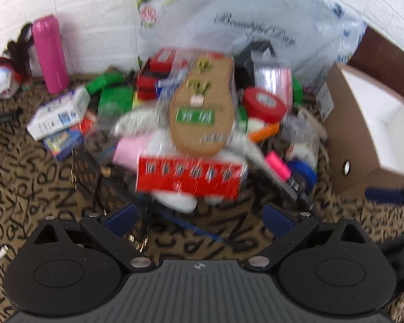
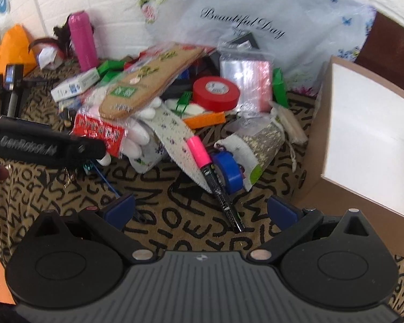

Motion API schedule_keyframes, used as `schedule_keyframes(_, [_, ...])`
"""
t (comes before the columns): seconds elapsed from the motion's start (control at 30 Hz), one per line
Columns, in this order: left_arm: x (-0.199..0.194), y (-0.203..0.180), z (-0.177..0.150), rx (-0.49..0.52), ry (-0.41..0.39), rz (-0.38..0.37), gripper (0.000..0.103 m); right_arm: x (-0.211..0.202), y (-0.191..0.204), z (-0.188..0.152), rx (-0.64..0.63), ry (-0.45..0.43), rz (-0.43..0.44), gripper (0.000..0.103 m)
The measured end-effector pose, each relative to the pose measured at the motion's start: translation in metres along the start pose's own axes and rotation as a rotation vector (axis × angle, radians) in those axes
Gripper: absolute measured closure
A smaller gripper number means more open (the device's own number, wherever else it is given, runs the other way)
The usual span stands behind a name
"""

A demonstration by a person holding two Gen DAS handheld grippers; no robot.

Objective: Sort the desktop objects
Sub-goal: 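Grasp the pink marker with the right tool while the left tool grasps the blue swatter handle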

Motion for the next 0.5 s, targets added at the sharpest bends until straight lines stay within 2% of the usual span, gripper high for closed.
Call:
schedule_keyframes(0.1, [0.010, 0.009, -0.016, -0.055, 0.037, -0.031, 0.005, 0.013, 0.000, 0.000, -0.028, 0.028, -0.001, 0.002])
schedule_keyframes(0.13, [0.014, 0.012, -0.020, -0.081, 0.047, -0.043, 0.009, 0.018, 0.001, 0.000, -0.042, 0.037, 0.001, 0.002])
schedule_keyframes(0.3, [0.034, 0.023, -0.026, -0.172, 0.098, -0.079, 0.016, 0.044, 0.003, -0.003, -0.090, 0.091, 0.008, 0.002])
schedule_keyframes(0.37, [0.037, 0.025, -0.024, -0.195, 0.088, -0.107, 0.027, 0.052, 0.001, -0.004, -0.099, 0.101, 0.004, 0.002])
schedule_keyframes(0.5, [0.047, 0.026, -0.020, -0.225, 0.088, -0.146, 0.027, 0.065, -0.006, -0.002, -0.089, 0.113, -0.009, 0.003])
Point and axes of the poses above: each gripper's, at about its wrist camera, not at the fingertips, and x roughly the way its jaws point, y to its left, z to its top, the point moved 2 cm from there along x, roughly the way its jaws point, and after that the axes turned 14 degrees about x, right-handed, at the moved point
